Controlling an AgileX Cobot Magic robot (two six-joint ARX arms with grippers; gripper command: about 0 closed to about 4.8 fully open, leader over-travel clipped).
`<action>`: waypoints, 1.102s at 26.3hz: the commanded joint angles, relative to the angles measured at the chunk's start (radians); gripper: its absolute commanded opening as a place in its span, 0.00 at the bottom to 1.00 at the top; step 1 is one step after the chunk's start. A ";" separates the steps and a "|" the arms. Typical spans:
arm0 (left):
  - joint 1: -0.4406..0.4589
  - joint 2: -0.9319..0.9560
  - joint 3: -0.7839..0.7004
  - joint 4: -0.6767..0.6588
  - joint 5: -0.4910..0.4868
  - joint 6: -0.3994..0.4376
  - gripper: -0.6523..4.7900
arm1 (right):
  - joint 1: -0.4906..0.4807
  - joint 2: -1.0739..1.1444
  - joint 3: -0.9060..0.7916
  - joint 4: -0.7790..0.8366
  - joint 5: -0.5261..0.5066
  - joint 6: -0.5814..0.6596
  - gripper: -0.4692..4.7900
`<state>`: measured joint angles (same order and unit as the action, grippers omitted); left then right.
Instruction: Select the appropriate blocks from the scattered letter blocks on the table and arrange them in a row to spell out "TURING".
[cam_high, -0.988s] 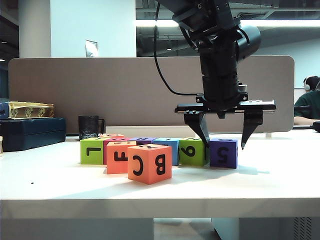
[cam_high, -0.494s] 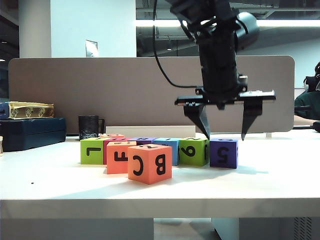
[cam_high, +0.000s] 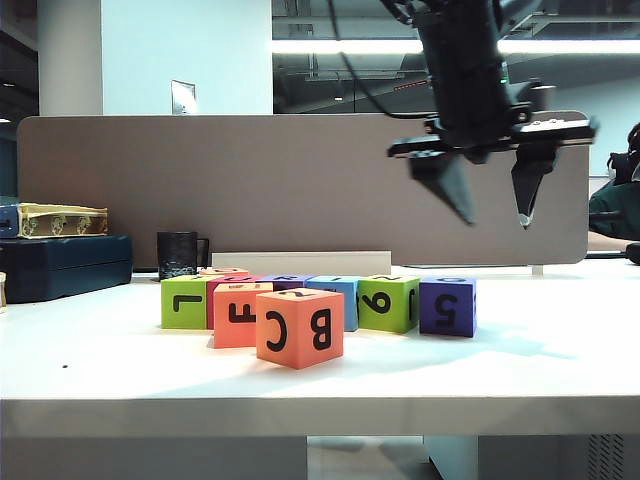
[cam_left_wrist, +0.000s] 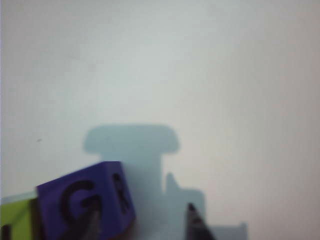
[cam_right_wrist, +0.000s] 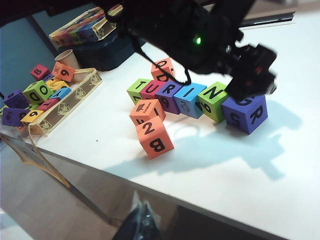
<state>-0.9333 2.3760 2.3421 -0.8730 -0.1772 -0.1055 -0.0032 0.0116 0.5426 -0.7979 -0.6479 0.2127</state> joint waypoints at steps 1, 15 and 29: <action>-0.003 -0.002 0.000 -0.010 0.067 0.114 0.41 | 0.000 -0.011 0.004 0.018 -0.002 -0.003 0.09; 0.000 0.060 0.000 0.070 0.109 0.117 0.15 | 0.000 -0.011 0.004 0.018 -0.002 -0.003 0.09; 0.019 0.128 0.000 0.078 -0.063 0.089 0.15 | 0.000 -0.011 0.004 0.018 -0.002 -0.003 0.09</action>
<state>-0.9142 2.5069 2.3394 -0.8074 -0.2153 -0.0021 -0.0032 0.0116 0.5426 -0.7982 -0.6479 0.2127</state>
